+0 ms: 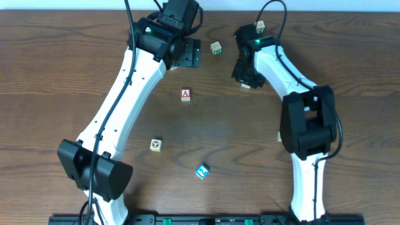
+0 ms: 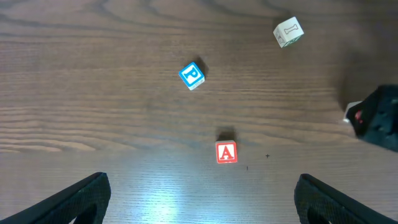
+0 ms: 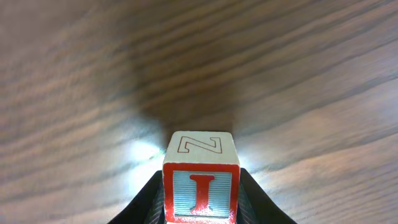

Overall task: Spell out Ai2
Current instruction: 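Lower right gripper onto red I block and grasp it, then carry red I block with right gripper to right of A block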

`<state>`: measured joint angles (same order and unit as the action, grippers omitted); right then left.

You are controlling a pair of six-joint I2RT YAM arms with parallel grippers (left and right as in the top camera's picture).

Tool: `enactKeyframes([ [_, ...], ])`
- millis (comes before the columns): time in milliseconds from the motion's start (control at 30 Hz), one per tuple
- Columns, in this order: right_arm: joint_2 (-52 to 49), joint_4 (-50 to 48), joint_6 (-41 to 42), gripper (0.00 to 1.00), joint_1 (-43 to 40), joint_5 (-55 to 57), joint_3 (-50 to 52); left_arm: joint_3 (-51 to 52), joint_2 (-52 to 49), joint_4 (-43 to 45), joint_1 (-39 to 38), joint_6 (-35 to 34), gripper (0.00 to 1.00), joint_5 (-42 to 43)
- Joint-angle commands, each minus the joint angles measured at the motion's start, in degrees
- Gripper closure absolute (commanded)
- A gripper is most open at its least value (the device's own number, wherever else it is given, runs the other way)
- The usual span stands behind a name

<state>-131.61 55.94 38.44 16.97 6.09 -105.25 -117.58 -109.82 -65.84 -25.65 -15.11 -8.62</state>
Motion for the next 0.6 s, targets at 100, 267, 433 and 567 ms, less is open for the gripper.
enactKeyframes([
  [100,-0.44,1.97,-5.09,0.83,5.9,-0.04,-0.37,-0.66,0.0,-0.66,0.22,0.59,0.05,-2.86],
  [267,-0.44,3.21,-5.53,0.83,9.22,0.02,-0.37,-0.68,0.15,-2.8,0.22,0.61,0.05,-6.6],
  [433,-0.44,3.89,-5.53,0.82,11.32,0.11,-0.37,-0.68,2.89,-3.98,0.35,0.57,0.04,-6.58],
  [567,-0.44,4.98,-5.51,0.83,12.39,0.11,-0.37,-0.68,8.11,-4.0,1.97,0.57,0.05,-6.51],
])
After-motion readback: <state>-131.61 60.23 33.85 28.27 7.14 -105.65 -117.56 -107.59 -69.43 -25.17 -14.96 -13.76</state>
